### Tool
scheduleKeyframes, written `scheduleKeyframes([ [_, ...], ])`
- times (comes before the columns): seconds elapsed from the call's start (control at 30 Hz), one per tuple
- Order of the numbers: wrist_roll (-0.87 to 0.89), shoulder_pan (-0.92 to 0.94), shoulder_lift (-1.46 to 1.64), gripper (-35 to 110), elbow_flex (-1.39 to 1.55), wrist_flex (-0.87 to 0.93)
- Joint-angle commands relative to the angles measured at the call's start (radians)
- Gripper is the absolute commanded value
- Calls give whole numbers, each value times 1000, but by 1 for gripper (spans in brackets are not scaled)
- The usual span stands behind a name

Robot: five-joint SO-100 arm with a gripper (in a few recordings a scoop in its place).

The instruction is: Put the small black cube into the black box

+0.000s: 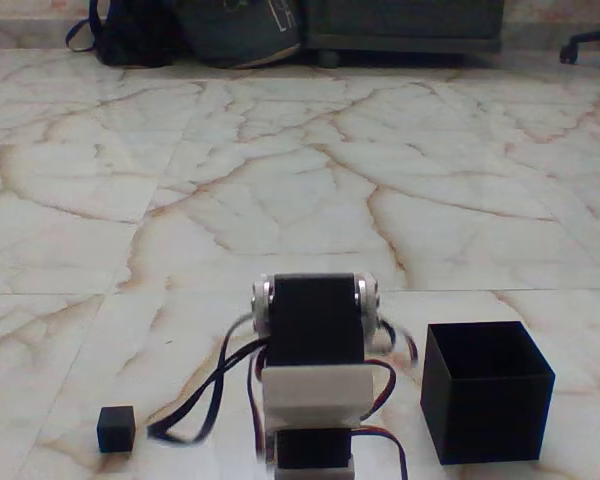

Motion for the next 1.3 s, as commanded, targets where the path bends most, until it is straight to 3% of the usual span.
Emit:
scheduleKeyframes([
  [0.0, 49, -52, -141, 5, -181, 89],
  [0.1, 204, -166, -313, 5, -462, 233],
  [0.33, 423, -387, -555, 5, -715, 222],
  [0.93, 703, -618, -894, 6, -954, 86],
  [1.27, 732, -693, -1138, 8, -1108, -55],
])
